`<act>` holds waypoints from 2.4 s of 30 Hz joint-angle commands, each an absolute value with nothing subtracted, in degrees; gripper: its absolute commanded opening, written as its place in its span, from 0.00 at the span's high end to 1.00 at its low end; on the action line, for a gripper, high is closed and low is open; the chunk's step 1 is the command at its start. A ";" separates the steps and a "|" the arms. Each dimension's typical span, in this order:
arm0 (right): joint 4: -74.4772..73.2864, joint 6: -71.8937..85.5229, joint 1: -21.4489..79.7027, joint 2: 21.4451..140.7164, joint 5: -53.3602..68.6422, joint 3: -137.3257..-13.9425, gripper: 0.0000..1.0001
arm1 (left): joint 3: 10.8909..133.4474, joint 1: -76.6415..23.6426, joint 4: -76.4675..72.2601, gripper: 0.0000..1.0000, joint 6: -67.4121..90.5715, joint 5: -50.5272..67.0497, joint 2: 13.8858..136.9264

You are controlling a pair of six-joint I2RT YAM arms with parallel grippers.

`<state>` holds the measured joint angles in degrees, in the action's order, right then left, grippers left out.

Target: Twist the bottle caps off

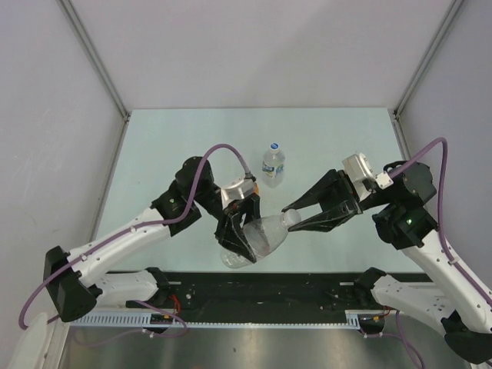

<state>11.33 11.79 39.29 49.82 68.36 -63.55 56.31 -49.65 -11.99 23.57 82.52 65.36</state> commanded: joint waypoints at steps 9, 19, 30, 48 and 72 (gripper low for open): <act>0.97 14.06 37.71 50.80 62.67 -62.22 0.46 | 60.47 -48.34 -5.80 1.00 11.60 69.61 61.52; 0.18 14.41 36.39 50.01 60.65 -62.31 0.32 | 60.47 -47.90 -4.75 1.00 10.55 67.24 60.82; -8.78 11.78 34.46 48.08 46.86 -62.49 0.19 | 57.22 -46.50 -6.68 1.00 8.79 43.44 53.89; -2.11 31.37 39.90 44.64 1.06 -64.42 0.06 | 52.38 -52.82 -2.29 1.00 -1.67 -4.55 53.43; -0.62 32.26 43.59 55.02 -3.17 -67.32 0.17 | 52.38 -61.26 -1.41 1.00 -6.15 -12.92 59.50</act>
<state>-3.38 32.36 43.16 54.28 -2.39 -65.34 52.18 -60.77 -0.19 -4.80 -11.42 59.61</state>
